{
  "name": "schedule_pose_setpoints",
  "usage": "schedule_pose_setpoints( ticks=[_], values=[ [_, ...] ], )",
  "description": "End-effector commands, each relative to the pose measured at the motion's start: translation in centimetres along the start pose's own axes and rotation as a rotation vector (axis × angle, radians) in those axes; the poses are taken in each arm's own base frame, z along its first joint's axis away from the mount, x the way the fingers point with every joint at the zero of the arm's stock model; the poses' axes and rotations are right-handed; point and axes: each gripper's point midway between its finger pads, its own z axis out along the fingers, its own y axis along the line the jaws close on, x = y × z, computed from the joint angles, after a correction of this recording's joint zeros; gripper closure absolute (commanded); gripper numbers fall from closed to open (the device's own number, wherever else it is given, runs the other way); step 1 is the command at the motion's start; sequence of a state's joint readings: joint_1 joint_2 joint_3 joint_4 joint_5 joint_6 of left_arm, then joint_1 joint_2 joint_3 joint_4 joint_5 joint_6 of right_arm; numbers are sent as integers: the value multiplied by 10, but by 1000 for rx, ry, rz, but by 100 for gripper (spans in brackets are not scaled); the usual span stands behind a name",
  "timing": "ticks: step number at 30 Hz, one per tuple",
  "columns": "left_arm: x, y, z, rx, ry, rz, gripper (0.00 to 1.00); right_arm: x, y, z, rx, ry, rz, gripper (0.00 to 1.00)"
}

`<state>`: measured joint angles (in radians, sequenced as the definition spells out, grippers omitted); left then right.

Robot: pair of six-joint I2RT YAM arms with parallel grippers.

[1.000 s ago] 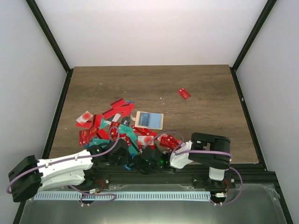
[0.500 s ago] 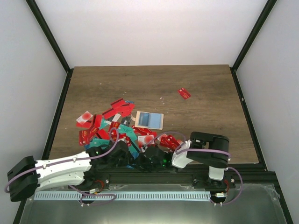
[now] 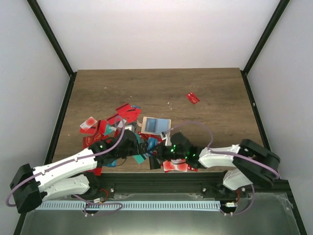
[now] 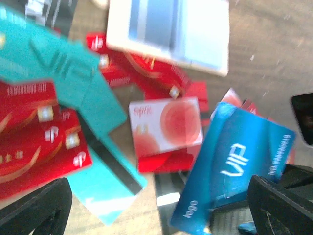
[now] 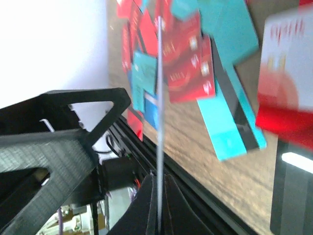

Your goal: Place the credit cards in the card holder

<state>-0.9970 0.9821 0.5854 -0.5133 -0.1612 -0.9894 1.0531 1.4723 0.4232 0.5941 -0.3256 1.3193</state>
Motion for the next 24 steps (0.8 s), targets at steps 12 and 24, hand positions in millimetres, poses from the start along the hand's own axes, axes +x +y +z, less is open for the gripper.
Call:
schedule_pose_setpoints(
  ticks=[12, 24],
  values=[
    [-129, -86, -20, 428, -202, 260, 7, -128, 60, -96, -220, -50, -500, 99],
    [-138, -128, -14, 694, -141, 335, 37, -138, 78, -110, -342, 2, -640, 99]
  ],
)
